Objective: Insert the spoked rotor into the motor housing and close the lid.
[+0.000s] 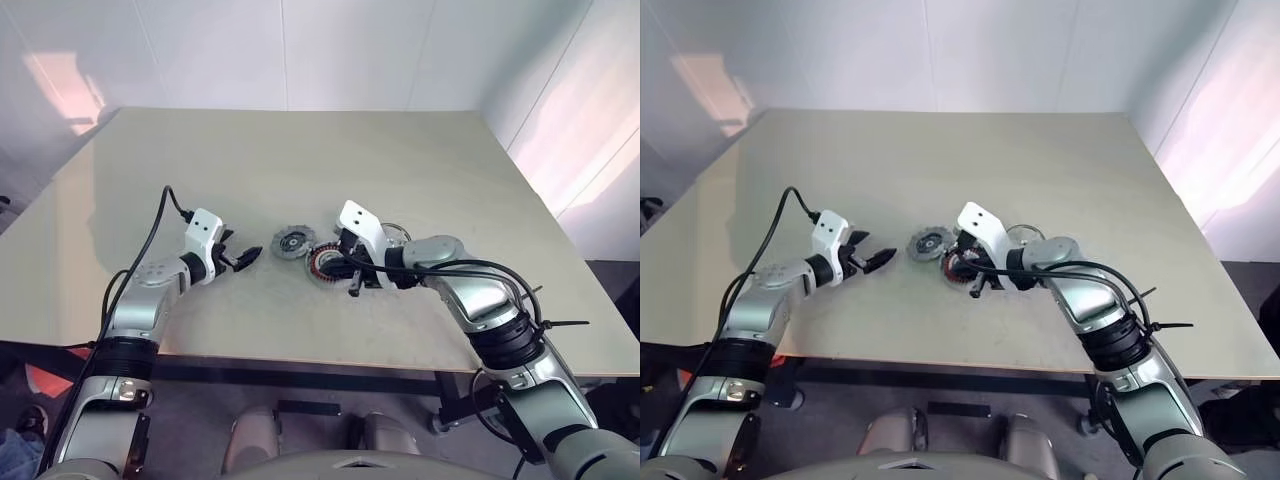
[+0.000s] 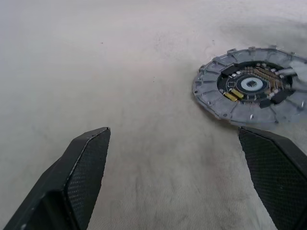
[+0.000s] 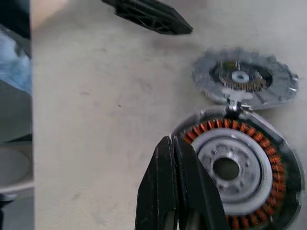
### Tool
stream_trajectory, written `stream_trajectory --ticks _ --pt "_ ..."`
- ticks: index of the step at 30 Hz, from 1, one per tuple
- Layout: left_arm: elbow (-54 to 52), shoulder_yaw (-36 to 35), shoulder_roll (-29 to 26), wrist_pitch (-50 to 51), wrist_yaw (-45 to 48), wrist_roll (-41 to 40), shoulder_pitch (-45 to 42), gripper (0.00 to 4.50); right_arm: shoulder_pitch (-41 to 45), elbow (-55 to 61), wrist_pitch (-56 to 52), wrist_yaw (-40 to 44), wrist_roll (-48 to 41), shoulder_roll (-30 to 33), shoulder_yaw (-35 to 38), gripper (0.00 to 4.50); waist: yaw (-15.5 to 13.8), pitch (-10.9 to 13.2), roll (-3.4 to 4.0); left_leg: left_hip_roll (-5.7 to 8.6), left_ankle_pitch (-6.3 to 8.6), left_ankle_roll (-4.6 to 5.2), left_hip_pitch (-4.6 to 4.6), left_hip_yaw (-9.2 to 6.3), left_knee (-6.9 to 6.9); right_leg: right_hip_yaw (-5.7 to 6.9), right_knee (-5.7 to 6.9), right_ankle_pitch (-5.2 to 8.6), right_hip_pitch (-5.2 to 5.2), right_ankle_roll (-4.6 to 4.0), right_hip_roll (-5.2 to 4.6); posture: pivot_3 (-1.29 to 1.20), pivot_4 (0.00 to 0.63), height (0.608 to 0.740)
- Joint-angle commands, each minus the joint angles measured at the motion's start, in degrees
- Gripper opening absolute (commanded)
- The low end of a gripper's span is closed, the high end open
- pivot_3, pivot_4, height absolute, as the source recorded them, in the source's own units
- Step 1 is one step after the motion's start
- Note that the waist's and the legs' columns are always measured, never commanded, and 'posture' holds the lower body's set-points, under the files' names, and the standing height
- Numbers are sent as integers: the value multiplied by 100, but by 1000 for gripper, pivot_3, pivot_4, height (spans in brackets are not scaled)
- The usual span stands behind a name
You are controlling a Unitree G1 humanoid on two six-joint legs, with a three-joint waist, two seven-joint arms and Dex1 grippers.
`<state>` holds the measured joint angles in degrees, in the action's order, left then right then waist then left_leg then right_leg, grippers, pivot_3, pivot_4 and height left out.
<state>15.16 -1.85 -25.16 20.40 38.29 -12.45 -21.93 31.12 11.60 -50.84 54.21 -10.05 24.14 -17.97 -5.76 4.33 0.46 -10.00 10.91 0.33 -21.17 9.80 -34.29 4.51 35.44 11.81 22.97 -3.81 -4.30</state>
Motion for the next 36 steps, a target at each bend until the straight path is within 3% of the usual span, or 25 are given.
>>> stream_trajectory --ticks 1,3,6,14,21,27,31,36 --pt "14 -105 -109 -159 19 17 -188 4500 219 399 -180 14 -414 6 301 203 -2 0 -1 0 0 0 1 0 0 0 0 0 -1 0 0 0 0 740" --pt "49 -104 -106 -184 18 24 -210 4500 233 451 -212 -86 -477 12 319 633 -6 -1 -1 1 0 0 7 0 0 0 0 2 -7 3 0 0 0 740" --pt "106 -99 -96 -226 22 31 -240 4500 350 474 -290 -329 -514 -16 411 1674 -6 -1 -1 0 -1 -2 11 0 0 0 0 5 -9 9 0 0 0 740" --pt "125 -53 22 -214 8 7 -270 4500 987 -1156 -16 -1762 -335 -101 1811 1674 -29 -6 -9 5 -5 -8 15 -2 0 -1 0 5 -16 10 -2 0 0 740" --pt "308 38 119 -230 123 28 -442 4500 315 -1750 812 -2103 33 1115 2582 1674 -160 -6 -9 14 -9 -16 4 -1 3 -1 -5 -10 -14 -15 -8 0 0 740" --pt "562 151 195 -323 234 85 -642 4500 -365 -1772 1168 -2226 285 1690 2613 1674 -120 -7 -6 15 0 0 6 2 5 -3 -8 4 -14 8 -8 0 0 740" --pt "714 210 243 -394 280 129 -754 4500 -858 -1569 1232 -2075 198 1467 2357 1674 -115 -8 -4 10 0 0 19 2 5 -1 -7 17 -18 32 -5 0 0 740" --pt "697 181 230 -399 308 141 -735 4500 -789 -1790 1382 -2169 300 1135 2140 1674 -127 -9 -1 12 -1 1 15 2 3 -1 -6 17 -16 31 -6 0 0 740"
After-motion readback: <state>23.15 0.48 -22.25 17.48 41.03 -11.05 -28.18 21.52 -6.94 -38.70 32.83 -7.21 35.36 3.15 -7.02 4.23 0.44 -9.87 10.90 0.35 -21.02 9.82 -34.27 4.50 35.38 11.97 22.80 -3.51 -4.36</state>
